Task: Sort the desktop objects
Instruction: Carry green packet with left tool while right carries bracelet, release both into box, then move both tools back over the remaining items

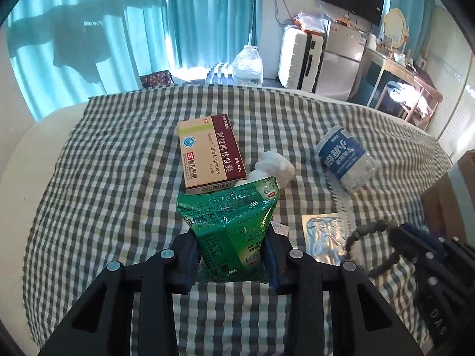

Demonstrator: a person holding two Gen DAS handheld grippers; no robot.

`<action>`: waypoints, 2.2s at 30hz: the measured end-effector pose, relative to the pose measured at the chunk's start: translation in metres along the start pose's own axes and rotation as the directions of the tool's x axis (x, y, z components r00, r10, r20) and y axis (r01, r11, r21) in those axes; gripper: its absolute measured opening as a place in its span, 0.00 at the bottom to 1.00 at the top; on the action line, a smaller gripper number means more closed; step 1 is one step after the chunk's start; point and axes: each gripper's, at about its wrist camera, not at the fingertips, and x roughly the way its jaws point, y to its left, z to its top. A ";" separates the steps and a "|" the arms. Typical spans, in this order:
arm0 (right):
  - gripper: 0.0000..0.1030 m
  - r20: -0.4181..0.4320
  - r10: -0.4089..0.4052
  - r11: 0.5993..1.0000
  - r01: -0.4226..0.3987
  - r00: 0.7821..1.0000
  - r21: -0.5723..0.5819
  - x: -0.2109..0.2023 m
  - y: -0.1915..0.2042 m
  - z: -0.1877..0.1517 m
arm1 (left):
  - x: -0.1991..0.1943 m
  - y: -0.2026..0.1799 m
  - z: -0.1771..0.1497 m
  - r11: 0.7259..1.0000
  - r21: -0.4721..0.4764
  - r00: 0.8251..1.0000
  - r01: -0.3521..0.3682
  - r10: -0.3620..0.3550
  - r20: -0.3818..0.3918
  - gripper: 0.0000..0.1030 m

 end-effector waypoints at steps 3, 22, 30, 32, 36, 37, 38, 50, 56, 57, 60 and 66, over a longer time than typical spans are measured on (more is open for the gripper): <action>0.11 0.032 0.009 1.000 -0.009 0.999 0.014 -0.028 0.000 0.003 | -0.023 -0.001 -0.005 1.000 -0.006 1.000 0.002 -0.002 0.017 0.36; 0.11 0.145 0.046 0.993 -0.061 0.988 0.104 -0.170 -0.032 -0.004 | -0.163 -0.056 -0.018 0.996 0.057 0.990 0.063 -0.070 0.126 0.35; 0.11 0.220 -0.015 0.998 0.000 0.975 0.068 -0.223 -0.060 0.010 | -0.206 -0.128 0.002 0.983 0.103 0.972 0.152 -0.167 0.167 0.36; 0.11 0.238 -0.033 0.998 0.017 0.971 0.067 -0.238 -0.076 0.015 | -0.212 -0.151 0.008 0.978 0.122 0.967 0.169 -0.188 0.172 0.36; 0.11 0.260 -0.079 0.995 0.062 0.962 0.073 -0.258 -0.109 0.024 | -0.219 -0.193 0.019 0.963 0.167 0.953 0.210 -0.240 0.183 0.35; 0.11 0.265 -0.095 0.994 0.076 0.960 0.080 -0.262 -0.120 0.026 | -0.219 -0.204 0.022 0.959 0.180 0.950 0.220 -0.253 0.183 0.35; 0.11 0.267 -0.108 0.992 0.087 0.958 0.087 -0.265 -0.129 0.027 | -0.219 -0.216 0.024 0.954 0.196 0.947 0.227 -0.263 0.183 0.35; 0.11 0.191 -0.244 0.949 0.194 0.951 0.247 -0.234 -0.271 0.024 | -0.157 -0.351 0.027 0.878 0.344 0.922 0.334 -0.380 0.074 0.36; 0.12 0.100 -0.228 0.924 0.182 0.969 0.337 -0.196 -0.320 0.011 | -0.120 -0.385 0.014 0.852 0.402 0.930 0.337 -0.368 0.002 0.59; 0.15 0.092 -0.224 0.920 0.179 0.970 0.350 -0.193 -0.325 0.010 | -0.116 -0.387 0.014 0.854 0.403 0.934 0.329 -0.358 -0.004 0.77; 0.48 0.084 -0.229 0.906 0.181 0.970 0.383 -0.192 -0.331 0.006 | -0.120 -0.382 0.011 0.876 0.393 0.944 0.280 -0.326 0.054 0.90; 0.51 0.110 -0.242 0.894 0.177 0.964 0.411 -0.212 -0.322 0.001 | -0.143 -0.346 0.016 0.900 0.363 0.953 0.240 -0.290 0.087 0.94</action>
